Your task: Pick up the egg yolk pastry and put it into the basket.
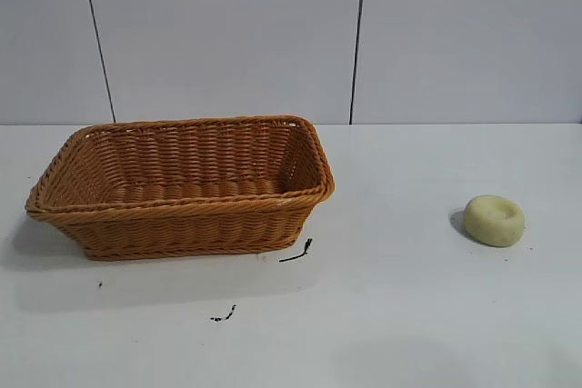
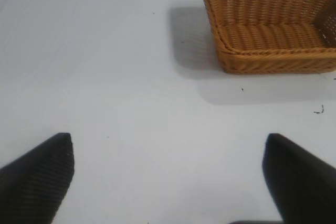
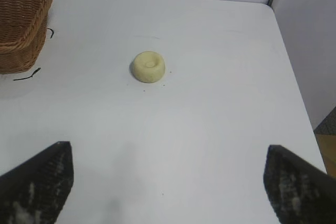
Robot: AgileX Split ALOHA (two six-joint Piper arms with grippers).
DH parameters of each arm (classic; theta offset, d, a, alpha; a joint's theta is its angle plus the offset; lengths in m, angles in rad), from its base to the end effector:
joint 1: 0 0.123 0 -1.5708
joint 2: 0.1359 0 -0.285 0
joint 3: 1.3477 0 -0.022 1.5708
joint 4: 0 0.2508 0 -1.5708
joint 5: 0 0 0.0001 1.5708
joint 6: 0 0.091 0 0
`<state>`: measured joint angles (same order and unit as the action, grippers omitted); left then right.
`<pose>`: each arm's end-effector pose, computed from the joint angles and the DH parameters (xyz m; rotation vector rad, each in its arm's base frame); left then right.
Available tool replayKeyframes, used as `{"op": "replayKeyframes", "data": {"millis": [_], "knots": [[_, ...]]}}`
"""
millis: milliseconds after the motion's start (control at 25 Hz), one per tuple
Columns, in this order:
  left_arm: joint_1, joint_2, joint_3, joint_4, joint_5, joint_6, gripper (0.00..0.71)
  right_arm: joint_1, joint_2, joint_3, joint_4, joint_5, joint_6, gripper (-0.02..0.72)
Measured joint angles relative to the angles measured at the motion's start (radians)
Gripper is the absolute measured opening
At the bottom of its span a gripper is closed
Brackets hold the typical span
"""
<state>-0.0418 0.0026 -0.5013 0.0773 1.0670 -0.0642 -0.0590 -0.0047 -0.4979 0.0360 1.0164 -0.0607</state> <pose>-0.0047 0.0064 0.2774 -0.0268 2.0494 0.0267 -0.0034 0.0030 0.2804 -0.0025 1.9971 -0.0343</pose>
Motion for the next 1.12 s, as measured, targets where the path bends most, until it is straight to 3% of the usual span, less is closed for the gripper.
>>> {"op": "replayKeyframes", "data": {"millis": [480, 880, 1120], "knots": [[0.000, 0.000, 0.000, 0.000, 0.000, 0.000, 0.696, 0.000, 0.059, -0.016, 0.000, -0.001, 0.001, 0.682], [0.000, 0.000, 0.000, 0.000, 0.000, 0.000, 0.696, 0.000, 0.665, -0.260, 0.004, -0.019, 0.005, 0.682], [0.000, 0.000, 0.000, 0.000, 0.000, 0.000, 0.696, 0.000, 1.082, -0.433, 0.008, -0.068, 0.032, 0.682]]}}
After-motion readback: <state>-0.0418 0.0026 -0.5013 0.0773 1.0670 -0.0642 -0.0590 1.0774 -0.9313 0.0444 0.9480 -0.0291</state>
